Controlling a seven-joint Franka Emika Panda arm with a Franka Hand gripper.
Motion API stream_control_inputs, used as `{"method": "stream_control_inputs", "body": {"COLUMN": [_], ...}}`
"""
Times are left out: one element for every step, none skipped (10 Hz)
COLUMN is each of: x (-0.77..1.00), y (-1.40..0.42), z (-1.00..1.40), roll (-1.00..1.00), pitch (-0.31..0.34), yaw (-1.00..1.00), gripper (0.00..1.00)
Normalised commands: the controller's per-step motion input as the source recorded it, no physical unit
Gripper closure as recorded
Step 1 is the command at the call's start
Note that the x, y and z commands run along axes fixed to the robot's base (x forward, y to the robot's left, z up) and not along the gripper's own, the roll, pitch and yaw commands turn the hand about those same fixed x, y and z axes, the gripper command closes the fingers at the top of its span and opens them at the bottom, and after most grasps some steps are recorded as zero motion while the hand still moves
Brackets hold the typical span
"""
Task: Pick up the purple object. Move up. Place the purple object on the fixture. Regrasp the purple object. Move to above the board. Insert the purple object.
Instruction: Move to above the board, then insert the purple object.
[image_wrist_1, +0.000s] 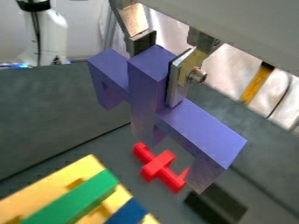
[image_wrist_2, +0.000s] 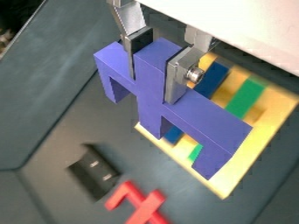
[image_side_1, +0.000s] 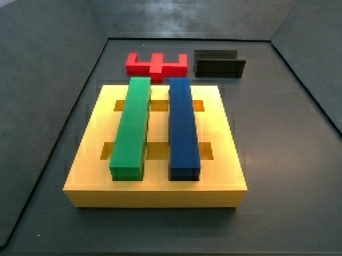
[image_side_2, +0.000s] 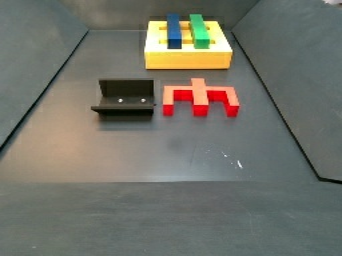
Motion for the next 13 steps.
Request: {"method": "stream_control_inputs", "body": {"x": [-0.05,-0.05,-0.07,-0.06,-0.05,-0.03,-0.02,0.0,0.0,0.0,0.0,-0.18,-0.17], "y": [-0.02,-0.01,0.01,0.02,0.02,0.01,0.01,0.0,-0.11,-0.13,-0.21,-0.33,-0.5], "z": [0.0,0.02,0.0,0.0,0.0,0.0,0.0,0.0,-0.05,-0.05,-0.14,-0.38,-0.54], "roll": [-1.0,-1.0,-1.0,-0.88,-0.49,-0.37,-0.21,-0.01,-0.07,-0.08,-0.06,-0.21,-0.12], "pitch": [0.076,0.061,0.043,0.027,0.0,-0.011,-0.008,0.0,-0.021,-0.021,-0.074,-0.213,-0.214], "yaw": [0.0,0.0,0.01,0.0,0.0,0.0,0.0,0.0,0.01,0.02,0.11,0.16,0.19], "gripper": [1.0,1.0,1.0,1.0,1.0,1.0,1.0,1.0,1.0,1.0,1.0,1.0,1.0]}}
